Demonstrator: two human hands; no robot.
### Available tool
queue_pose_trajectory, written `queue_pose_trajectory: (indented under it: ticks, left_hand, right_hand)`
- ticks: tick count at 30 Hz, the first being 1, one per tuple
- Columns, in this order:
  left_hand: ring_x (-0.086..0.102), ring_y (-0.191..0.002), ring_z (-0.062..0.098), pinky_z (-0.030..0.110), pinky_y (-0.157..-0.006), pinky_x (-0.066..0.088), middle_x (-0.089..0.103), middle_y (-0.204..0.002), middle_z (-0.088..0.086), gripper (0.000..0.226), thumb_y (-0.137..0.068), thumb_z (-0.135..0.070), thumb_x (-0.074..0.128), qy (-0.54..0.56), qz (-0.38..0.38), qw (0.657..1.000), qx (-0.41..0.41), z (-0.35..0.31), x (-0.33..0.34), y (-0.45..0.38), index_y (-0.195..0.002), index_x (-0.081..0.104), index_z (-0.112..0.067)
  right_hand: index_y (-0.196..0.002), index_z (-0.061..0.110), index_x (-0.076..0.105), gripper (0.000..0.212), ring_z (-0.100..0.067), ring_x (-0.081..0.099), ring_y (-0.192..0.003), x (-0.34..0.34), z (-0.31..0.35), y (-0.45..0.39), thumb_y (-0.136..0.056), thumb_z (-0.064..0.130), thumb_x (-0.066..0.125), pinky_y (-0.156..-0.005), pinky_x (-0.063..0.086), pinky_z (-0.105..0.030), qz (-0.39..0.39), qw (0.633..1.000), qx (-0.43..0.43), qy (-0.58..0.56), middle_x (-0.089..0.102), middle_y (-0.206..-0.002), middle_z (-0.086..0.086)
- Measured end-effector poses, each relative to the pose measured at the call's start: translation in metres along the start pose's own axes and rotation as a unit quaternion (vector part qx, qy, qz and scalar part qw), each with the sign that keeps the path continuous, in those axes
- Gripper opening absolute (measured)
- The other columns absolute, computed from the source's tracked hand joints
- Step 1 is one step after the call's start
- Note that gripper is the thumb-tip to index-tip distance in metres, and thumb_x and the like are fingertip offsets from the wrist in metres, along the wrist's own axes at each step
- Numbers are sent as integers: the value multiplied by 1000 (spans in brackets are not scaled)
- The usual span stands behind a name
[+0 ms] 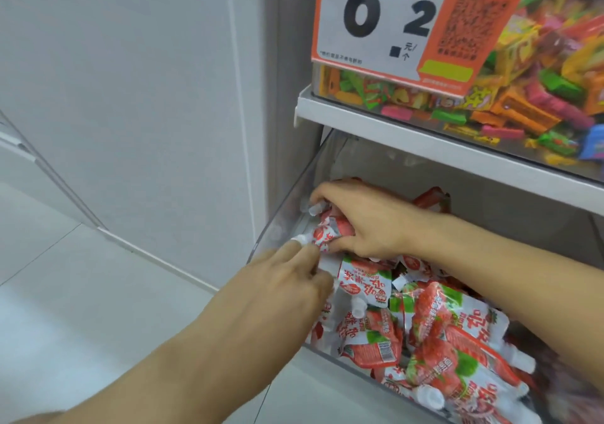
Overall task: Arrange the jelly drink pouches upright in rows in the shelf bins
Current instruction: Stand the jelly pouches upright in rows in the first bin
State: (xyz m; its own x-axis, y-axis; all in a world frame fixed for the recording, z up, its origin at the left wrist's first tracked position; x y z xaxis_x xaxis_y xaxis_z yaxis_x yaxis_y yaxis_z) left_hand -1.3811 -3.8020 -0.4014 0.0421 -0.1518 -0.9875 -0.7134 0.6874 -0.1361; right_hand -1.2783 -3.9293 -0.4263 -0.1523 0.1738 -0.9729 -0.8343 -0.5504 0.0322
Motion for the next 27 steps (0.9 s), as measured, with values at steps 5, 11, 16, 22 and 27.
queue_pose_trajectory:
  ticks: [5, 11, 16, 22, 27]
  left_hand:
    - [49, -92, 18, 28, -79, 43, 45, -101, -3, 21, -89, -8, 44, 26, 68, 997, -15, 7, 21, 0, -102, 51, -23]
    - [46, -109, 9, 17, -88, 36, 47, -118, -11, 44, -90, -54, 53, 152, 62, 985, -54, 9, 26, 4, -127, 51, -29]
    - [55, -97, 6, 16, -80, 42, 57, -113, -11, 33, -85, -38, 68, 172, 22, 982, -75, 11, 19, 4, -117, 66, -29]
    - [49, -66, 1, 4, -66, 39, 67, -103, -12, 28, -84, -28, 70, 167, -24, 983, -74, 17, 6, 3, -113, 69, -29]
    - [42, -118, 6, 12, -93, 32, 36, -134, -13, 55, -92, -42, 56, 152, -36, 986, -58, 5, 14, 4, -140, 33, -32]
  right_hand:
    - [-96, 23, 62, 29, -18, 59, -78, -14, 18, 12, -73, 40, 63, -69, 52, -40, -96, 995, 11, 13, 59, -86, 6]
    - [-96, 26, 55, 43, -18, 59, -73, 9, 24, 31, -81, 65, 64, -63, 51, -37, -13, 994, 98, 52, 60, -77, 7]
    - [-107, 22, 63, 34, -16, 62, -87, 21, 21, 34, -88, 49, 68, -77, 53, -37, 17, 993, 114, -30, 68, -92, 1]
    - [-89, 26, 69, 10, -1, 51, -64, 27, 26, 34, -96, 30, 62, -62, 42, -22, 37, 990, 89, -106, 59, -70, 15]
    - [-118, 22, 69, 22, 1, 51, -56, 26, 21, 34, -97, 23, 61, -54, 35, -18, 109, 983, 81, -125, 55, -66, 14]
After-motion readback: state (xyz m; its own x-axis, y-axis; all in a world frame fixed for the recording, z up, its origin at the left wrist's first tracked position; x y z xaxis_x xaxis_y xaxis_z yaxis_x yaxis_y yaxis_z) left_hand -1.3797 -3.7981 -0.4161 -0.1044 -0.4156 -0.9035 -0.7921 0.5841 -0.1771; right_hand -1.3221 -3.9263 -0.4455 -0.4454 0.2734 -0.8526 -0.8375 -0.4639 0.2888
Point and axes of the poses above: each hand's wrist, its own y-axis away from the middle knuckle, its own x-axis out of the palm, z = x × y, the point moved 6 cm from there along -y, towards the middle knuckle
